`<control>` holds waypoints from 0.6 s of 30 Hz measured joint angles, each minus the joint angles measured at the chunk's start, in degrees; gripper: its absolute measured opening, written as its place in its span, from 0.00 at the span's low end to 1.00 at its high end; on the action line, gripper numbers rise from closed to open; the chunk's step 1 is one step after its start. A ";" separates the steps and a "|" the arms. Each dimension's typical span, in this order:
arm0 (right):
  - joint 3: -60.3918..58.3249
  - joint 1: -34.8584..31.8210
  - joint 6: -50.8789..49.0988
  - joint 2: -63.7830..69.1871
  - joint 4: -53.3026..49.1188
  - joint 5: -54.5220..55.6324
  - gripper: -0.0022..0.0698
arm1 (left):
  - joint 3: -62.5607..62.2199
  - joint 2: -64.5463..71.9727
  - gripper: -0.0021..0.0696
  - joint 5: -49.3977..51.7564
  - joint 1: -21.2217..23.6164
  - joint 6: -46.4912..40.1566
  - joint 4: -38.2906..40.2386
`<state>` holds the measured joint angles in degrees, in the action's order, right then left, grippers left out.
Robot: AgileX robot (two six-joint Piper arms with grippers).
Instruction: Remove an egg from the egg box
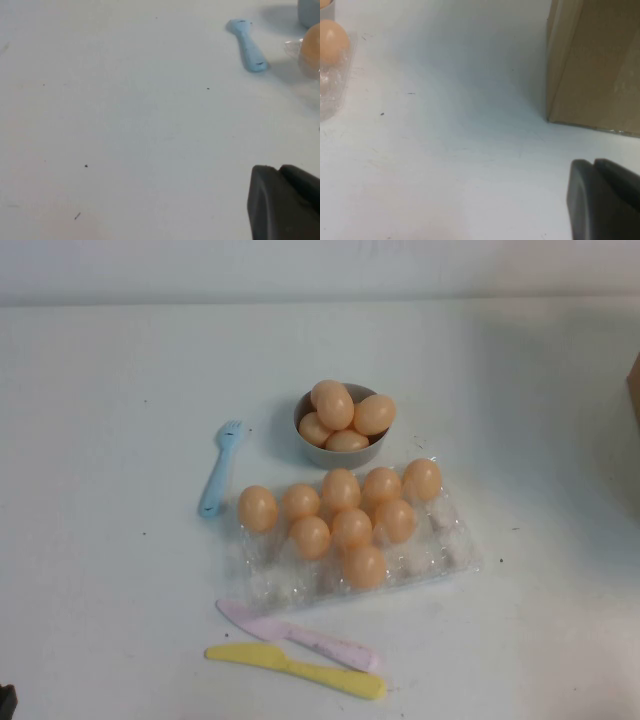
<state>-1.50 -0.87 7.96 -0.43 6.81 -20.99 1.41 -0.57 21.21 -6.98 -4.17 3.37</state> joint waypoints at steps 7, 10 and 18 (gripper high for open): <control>0.00 0.00 0.00 0.00 0.00 0.00 0.01 | 0.00 0.00 0.02 0.00 0.00 0.00 0.00; 0.00 0.00 0.00 0.00 0.00 0.00 0.01 | 0.00 0.00 0.02 0.00 0.00 0.00 0.00; 0.00 0.00 0.00 0.00 2.37 0.00 0.01 | 0.00 0.00 0.02 0.00 0.00 0.00 0.00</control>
<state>-1.50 -0.87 7.96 -0.43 9.19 -20.99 1.41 -0.57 21.21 -6.98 -4.17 3.37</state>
